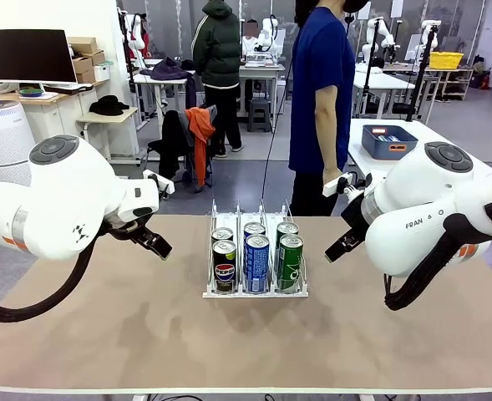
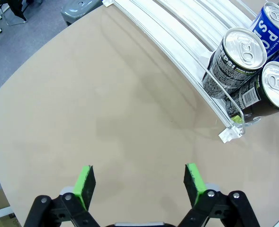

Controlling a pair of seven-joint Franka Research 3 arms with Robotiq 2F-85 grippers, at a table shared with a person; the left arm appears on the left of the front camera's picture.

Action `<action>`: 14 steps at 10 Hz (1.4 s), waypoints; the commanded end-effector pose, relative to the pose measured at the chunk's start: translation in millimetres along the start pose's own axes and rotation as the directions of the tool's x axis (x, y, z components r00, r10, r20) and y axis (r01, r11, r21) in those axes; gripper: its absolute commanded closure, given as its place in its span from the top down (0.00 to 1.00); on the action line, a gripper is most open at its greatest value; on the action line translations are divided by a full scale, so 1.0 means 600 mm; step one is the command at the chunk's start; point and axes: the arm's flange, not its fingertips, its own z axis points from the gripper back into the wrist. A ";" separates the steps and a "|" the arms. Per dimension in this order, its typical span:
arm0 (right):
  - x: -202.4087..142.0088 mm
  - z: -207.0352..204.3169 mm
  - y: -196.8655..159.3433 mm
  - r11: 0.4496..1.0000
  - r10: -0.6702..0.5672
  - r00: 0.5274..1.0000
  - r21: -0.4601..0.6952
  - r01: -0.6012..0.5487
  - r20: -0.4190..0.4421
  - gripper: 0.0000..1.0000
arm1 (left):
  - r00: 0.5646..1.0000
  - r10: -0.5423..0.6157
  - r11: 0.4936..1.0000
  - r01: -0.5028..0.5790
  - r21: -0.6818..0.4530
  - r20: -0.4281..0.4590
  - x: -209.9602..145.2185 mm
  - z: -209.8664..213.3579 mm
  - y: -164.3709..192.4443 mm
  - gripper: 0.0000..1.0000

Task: Fill the beverage cans into the dispenser.
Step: Pick up the Pepsi coke handed by the human.

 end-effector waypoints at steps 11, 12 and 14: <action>0.040 0.541 0.089 0.991 -0.131 0.991 0.037 0.132 -0.017 1.00 | 0.985 -0.173 0.945 0.162 -0.284 -0.014 0.069 0.133 0.145 1.00; 0.009 0.544 0.127 0.995 -0.014 1.000 0.100 0.014 -0.008 1.00 | 0.976 -0.212 0.932 0.185 -0.311 -0.055 0.076 0.134 0.141 1.00; 0.009 0.544 0.127 0.995 -0.014 1.000 0.100 0.014 -0.008 1.00 | 0.976 -0.212 0.932 0.185 -0.311 -0.055 0.076 0.134 0.141 1.00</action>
